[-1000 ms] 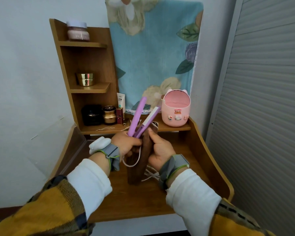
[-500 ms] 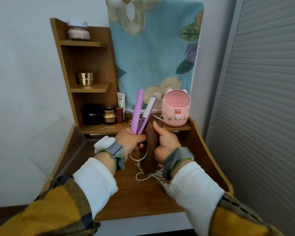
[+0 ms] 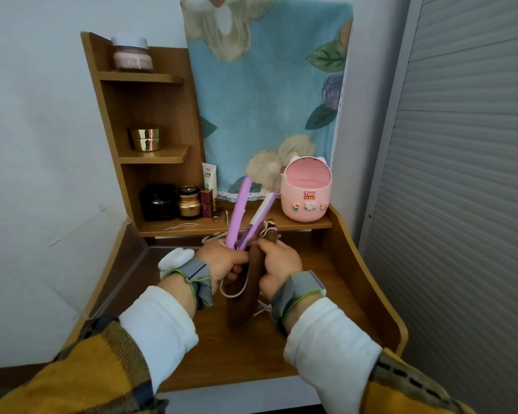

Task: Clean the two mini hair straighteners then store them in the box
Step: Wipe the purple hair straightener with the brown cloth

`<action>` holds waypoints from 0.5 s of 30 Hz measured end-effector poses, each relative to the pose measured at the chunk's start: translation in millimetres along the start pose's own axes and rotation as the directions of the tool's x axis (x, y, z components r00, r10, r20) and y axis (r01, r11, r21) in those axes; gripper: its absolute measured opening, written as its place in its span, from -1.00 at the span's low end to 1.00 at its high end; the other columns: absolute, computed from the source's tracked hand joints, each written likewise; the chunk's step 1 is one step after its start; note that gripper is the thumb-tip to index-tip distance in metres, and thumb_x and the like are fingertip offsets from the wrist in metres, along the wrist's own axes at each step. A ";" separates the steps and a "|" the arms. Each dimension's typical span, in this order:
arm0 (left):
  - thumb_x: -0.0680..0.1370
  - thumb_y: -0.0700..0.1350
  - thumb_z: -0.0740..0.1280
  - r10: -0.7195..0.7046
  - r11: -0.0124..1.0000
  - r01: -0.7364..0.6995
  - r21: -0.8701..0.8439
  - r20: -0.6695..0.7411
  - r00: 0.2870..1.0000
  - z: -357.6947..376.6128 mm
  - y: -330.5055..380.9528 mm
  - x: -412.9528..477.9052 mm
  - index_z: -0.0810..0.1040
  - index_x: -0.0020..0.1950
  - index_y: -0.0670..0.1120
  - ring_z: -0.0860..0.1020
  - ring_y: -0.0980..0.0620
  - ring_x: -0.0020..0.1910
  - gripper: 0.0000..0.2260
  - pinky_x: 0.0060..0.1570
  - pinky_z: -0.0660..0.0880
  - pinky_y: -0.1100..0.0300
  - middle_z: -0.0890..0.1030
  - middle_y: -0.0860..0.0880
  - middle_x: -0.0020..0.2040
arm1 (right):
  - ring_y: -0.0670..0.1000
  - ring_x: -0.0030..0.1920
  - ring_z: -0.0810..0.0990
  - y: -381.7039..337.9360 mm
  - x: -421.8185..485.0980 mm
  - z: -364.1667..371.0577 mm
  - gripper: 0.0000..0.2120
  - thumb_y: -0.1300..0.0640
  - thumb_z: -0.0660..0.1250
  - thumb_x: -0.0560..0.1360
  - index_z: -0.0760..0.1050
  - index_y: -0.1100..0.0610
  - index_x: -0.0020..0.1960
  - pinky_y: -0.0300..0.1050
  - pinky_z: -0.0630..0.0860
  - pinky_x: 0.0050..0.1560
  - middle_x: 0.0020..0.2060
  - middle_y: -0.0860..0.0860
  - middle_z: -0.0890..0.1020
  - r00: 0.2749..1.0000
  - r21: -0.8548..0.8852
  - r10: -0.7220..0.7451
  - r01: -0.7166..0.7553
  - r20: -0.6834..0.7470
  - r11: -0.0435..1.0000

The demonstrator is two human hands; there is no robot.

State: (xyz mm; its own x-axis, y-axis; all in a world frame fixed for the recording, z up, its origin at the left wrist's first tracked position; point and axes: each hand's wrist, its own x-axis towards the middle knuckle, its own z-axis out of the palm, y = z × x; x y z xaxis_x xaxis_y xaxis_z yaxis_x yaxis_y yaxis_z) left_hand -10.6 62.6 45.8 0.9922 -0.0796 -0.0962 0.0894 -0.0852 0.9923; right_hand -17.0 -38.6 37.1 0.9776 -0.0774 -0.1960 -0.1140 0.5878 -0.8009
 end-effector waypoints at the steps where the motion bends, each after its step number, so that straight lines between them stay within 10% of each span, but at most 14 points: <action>1: 0.44 -0.37 0.35 -0.004 1.000 0.004 -0.004 0.028 1.000 -0.3 -0.3 -1.5 0.50 -0.22 -0.13 0.26 0.16 -0.65 -0.84 -0.65 0.19 0.41 0.36 -0.03 -0.48 | 0.19 -0.25 0.57 -2.9 3.3 -0.3 -0.87 0.31 0.24 0.53 0.56 0.21 -0.07 0.20 0.55 -0.08 -0.19 0.26 0.61 0.998 -0.010 -0.013 0.012 -0.054 1.000; 15: 0.47 -0.20 0.41 -0.005 0.959 -0.098 -0.265 -0.363 0.932 -50.6 -6.8 21.7 0.51 -0.22 -0.16 0.29 0.15 -0.64 -0.88 -0.61 0.24 0.38 0.41 0.03 -0.55 | 0.10 -0.17 0.59 -56.5 28.2 -44.9 -0.79 0.01 0.42 0.44 0.51 0.15 -0.18 0.03 0.51 0.03 -0.05 0.11 0.63 0.934 0.007 -0.056 0.062 -0.352 0.998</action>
State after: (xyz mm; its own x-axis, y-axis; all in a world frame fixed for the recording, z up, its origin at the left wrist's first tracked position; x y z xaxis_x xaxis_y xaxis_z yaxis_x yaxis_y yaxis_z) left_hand 14.8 111.7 40.8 0.9556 0.2872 -0.0667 0.0116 0.1897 0.9818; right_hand 9.0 -110.1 51.4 0.8574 -0.3883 -0.3377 -0.0517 0.5878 -0.8073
